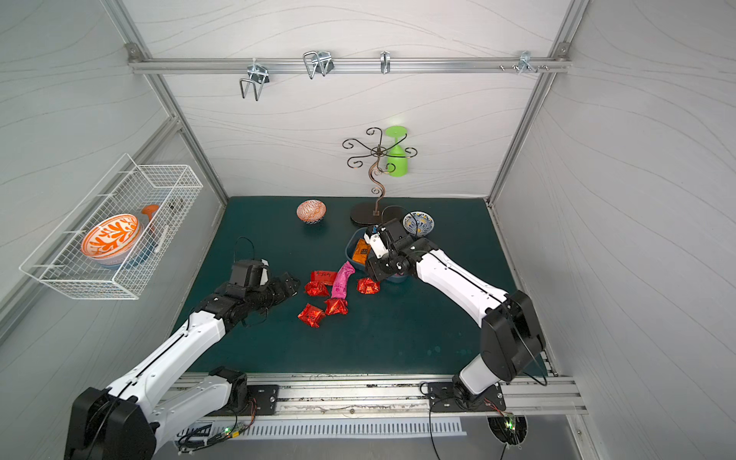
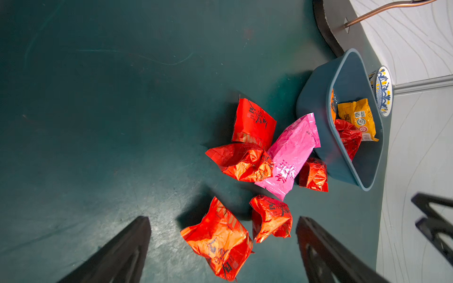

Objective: Put the tea bags into the storage box
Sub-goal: Place the tea bag in the storage box, then pick up the tea bag from the center of the board.

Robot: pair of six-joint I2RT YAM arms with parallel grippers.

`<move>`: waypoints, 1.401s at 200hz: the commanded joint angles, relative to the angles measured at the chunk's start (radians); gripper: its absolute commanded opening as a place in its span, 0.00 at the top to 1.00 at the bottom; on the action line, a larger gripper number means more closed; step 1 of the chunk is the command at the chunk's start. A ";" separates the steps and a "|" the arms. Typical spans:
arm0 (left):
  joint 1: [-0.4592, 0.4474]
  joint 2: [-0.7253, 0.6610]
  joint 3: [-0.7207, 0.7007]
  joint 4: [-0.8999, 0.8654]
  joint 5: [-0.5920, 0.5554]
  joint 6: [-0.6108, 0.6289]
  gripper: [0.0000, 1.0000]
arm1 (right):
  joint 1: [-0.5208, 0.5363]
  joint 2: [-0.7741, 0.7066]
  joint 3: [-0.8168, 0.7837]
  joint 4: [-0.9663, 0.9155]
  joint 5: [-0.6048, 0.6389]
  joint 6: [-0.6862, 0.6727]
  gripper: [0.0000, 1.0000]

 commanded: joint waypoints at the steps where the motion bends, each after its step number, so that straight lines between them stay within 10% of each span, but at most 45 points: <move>1: -0.003 0.007 0.008 0.040 0.011 0.002 0.03 | 0.017 -0.052 -0.110 0.037 0.036 0.224 0.43; 103: -0.003 -0.013 -0.002 0.041 0.010 -0.004 0.03 | 0.125 -0.066 -0.418 0.389 0.216 0.687 0.44; 229: -0.003 -0.038 -0.018 0.030 -0.011 0.018 0.03 | 0.134 0.174 -0.447 0.694 0.360 0.828 0.45; 280: -0.003 -0.033 -0.020 0.042 -0.008 0.015 0.03 | 0.135 0.219 -0.445 0.734 0.414 0.860 0.60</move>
